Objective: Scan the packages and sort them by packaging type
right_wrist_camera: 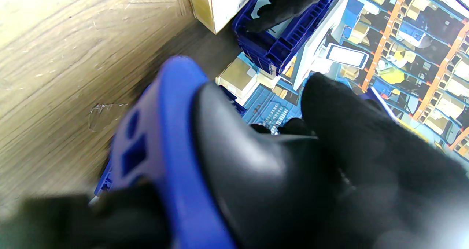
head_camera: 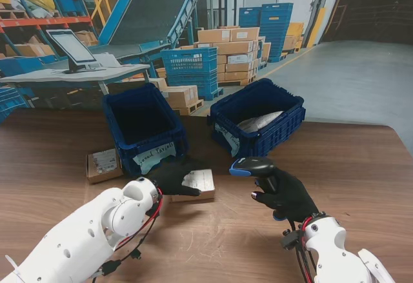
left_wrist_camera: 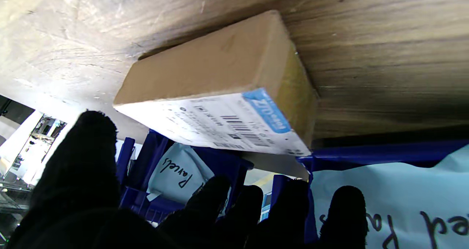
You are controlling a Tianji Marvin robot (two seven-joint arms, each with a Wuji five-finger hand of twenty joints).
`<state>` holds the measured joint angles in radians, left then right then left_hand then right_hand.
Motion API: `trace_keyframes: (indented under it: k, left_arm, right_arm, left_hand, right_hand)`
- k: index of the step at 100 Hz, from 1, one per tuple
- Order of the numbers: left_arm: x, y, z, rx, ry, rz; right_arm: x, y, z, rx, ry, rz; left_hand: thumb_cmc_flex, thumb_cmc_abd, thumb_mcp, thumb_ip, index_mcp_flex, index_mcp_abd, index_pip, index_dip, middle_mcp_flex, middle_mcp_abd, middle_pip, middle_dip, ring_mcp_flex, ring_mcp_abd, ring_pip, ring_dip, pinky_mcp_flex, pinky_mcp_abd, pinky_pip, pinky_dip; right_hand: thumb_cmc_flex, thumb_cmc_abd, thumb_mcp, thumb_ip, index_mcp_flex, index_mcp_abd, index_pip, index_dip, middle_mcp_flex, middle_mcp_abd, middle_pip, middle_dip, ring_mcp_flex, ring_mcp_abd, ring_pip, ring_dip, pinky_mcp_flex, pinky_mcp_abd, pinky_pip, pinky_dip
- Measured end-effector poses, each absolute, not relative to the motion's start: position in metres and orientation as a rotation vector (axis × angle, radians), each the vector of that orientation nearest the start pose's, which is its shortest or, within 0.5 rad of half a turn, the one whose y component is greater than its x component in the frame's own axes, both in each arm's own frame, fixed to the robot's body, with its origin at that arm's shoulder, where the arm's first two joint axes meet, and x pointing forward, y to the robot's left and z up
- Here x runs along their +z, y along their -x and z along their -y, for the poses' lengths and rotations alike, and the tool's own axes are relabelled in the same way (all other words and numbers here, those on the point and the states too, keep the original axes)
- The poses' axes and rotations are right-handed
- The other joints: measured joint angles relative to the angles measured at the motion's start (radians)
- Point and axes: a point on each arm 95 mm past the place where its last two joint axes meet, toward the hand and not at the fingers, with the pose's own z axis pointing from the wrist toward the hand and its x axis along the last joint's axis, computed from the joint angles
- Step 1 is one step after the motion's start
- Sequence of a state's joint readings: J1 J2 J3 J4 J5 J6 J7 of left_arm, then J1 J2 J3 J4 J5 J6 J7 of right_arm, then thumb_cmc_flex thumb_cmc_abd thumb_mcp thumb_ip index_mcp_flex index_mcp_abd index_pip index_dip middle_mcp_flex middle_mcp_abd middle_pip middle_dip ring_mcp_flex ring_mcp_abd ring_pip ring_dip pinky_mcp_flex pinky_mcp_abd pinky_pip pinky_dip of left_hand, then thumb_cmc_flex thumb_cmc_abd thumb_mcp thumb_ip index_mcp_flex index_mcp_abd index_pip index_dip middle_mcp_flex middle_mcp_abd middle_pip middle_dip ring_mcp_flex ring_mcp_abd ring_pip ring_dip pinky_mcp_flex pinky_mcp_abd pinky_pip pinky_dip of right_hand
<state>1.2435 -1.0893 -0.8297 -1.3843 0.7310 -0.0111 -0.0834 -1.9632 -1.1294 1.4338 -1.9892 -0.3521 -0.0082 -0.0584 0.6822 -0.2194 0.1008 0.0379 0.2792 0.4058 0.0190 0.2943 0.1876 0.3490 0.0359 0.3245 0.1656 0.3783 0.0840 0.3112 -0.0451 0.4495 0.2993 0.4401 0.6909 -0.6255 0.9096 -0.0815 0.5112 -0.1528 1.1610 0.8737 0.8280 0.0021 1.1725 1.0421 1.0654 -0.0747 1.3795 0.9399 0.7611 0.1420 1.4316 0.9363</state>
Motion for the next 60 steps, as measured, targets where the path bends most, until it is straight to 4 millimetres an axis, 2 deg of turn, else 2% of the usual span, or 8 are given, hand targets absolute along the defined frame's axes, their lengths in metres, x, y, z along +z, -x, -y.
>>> trace_keyframes:
  k: [14, 56, 60]
  left_arm:
    - [-0.355, -0.44, 0.072, -1.514, 1.304, -1.815]
    - [-0.37, -0.451, 0.069, -1.414, 1.315, -1.826]
    - [-0.371, -0.452, 0.07, -1.411, 1.318, -1.827]
  right_arm:
    - [-0.284, -0.31, 0.013, -2.39, 2.209, 1.141]
    - [-0.284, -0.309, 0.015, -2.381, 2.209, 1.147]
    - [-0.283, -0.309, 0.015, -2.381, 2.208, 1.146]
  left_hand:
    - [-0.011, 0.0, -0.001, -0.022, -0.034, 0.021, -0.019, -0.013, -0.04, 0.006, -0.012, -0.015, -0.011, 0.0, -0.01, -0.011, -0.002, 0.0, -0.015, 0.0]
    - [-0.025, 0.0, -0.012, -0.023, -0.046, 0.041, -0.021, -0.051, -0.05, 0.014, -0.014, -0.036, -0.035, 0.0, -0.013, -0.024, -0.002, 0.0, -0.027, 0.0]
    - [-0.013, 0.0, -0.012, -0.023, -0.067, 0.043, -0.021, -0.055, -0.051, 0.018, -0.014, -0.042, -0.035, 0.0, -0.013, -0.024, -0.002, 0.0, -0.036, 0.0]
  right_hand:
    - [0.0, 0.0, 0.0, 0.0, 0.0, 0.0, 0.0, 0.0, 0.0, 0.0, 0.0, 0.0, 0.0, 0.0, 0.0, 0.0, 0.0, 0.0, 0.0, 0.0]
    - [0.0, 0.0, 0.0, 0.0, 0.0, 0.0, 0.0, 0.0, 0.0, 0.0, 0.0, 0.0, 0.0, 0.0, 0.0, 0.0, 0.0, 0.0, 0.0, 0.0]
    - [0.0, 0.0, 0.0, 0.0, 0.0, 0.0, 0.0, 0.0, 0.0, 0.0, 0.0, 0.0, 0.0, 0.0, 0.0, 0.0, 0.0, 0.0, 0.0, 0.0]
